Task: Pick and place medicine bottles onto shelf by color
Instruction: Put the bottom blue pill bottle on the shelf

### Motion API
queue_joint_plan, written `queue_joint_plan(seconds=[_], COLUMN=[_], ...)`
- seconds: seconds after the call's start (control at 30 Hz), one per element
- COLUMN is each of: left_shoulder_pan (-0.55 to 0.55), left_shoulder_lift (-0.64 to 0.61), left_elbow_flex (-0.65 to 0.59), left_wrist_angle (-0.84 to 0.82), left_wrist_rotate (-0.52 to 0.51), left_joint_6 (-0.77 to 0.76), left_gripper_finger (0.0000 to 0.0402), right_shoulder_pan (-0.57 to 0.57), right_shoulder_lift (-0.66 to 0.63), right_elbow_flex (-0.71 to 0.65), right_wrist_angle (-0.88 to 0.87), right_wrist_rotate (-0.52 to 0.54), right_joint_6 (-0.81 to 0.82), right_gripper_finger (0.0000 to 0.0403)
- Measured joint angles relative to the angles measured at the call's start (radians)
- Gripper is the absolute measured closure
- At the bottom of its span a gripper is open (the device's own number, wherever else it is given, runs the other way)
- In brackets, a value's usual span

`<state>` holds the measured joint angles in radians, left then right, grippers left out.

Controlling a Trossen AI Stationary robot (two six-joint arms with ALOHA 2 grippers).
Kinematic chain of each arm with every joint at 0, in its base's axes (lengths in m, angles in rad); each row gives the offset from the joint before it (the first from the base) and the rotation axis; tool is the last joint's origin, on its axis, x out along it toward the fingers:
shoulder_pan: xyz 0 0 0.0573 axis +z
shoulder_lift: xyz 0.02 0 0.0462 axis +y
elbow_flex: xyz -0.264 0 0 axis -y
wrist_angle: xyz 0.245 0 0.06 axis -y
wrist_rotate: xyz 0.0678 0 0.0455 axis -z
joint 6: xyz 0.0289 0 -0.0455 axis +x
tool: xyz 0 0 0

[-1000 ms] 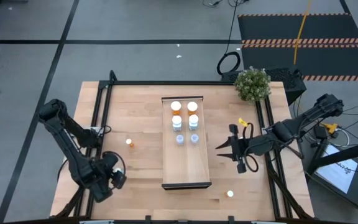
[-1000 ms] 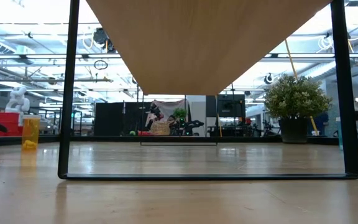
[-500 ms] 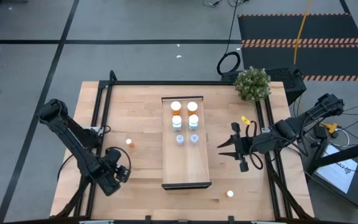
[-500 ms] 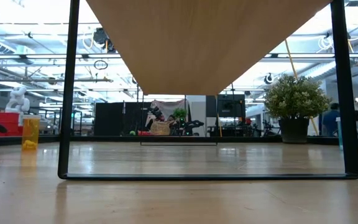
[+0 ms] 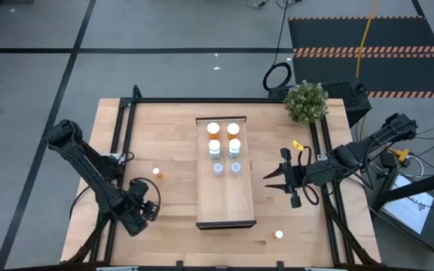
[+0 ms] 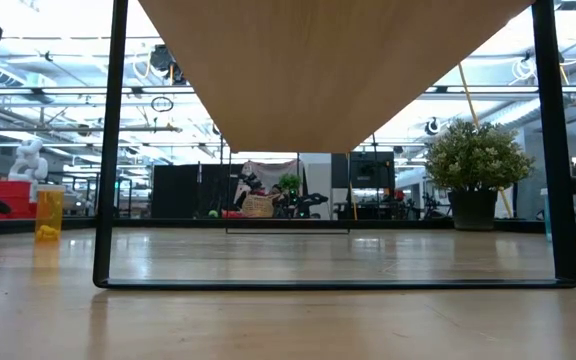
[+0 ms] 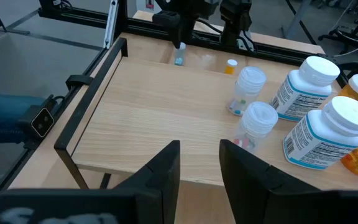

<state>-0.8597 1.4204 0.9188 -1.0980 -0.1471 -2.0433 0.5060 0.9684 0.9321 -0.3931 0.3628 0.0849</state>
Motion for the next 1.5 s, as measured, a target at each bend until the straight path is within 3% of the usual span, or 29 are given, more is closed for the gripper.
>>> queue_joint_plan(seconds=[0.37,1.0,1.5], left_shoulder_pan=[0.000,-0.023,-0.023], left_shoulder_lift=[0.001,0.001,0.001], left_elbow_flex=[-0.054,-0.054,-0.054], left_wrist_angle=[0.085,0.086,0.126], left_wrist_rotate=[0.004,0.034,0.034], left_joint_6=[-0.008,-0.007,0.020], left_gripper_finger=[0.0133,0.0134,0.0237], right_shoulder_pan=[0.000,0.000,0.000], right_shoulder_lift=[0.000,0.000,0.000], right_elbow_flex=[0.000,0.000,0.000], right_wrist_angle=[0.000,0.000,0.000], right_wrist_rotate=[0.000,0.001,0.001], right_joint_6=[0.000,0.007,0.007], right_gripper_finger=[0.0298,0.0298,0.0298])
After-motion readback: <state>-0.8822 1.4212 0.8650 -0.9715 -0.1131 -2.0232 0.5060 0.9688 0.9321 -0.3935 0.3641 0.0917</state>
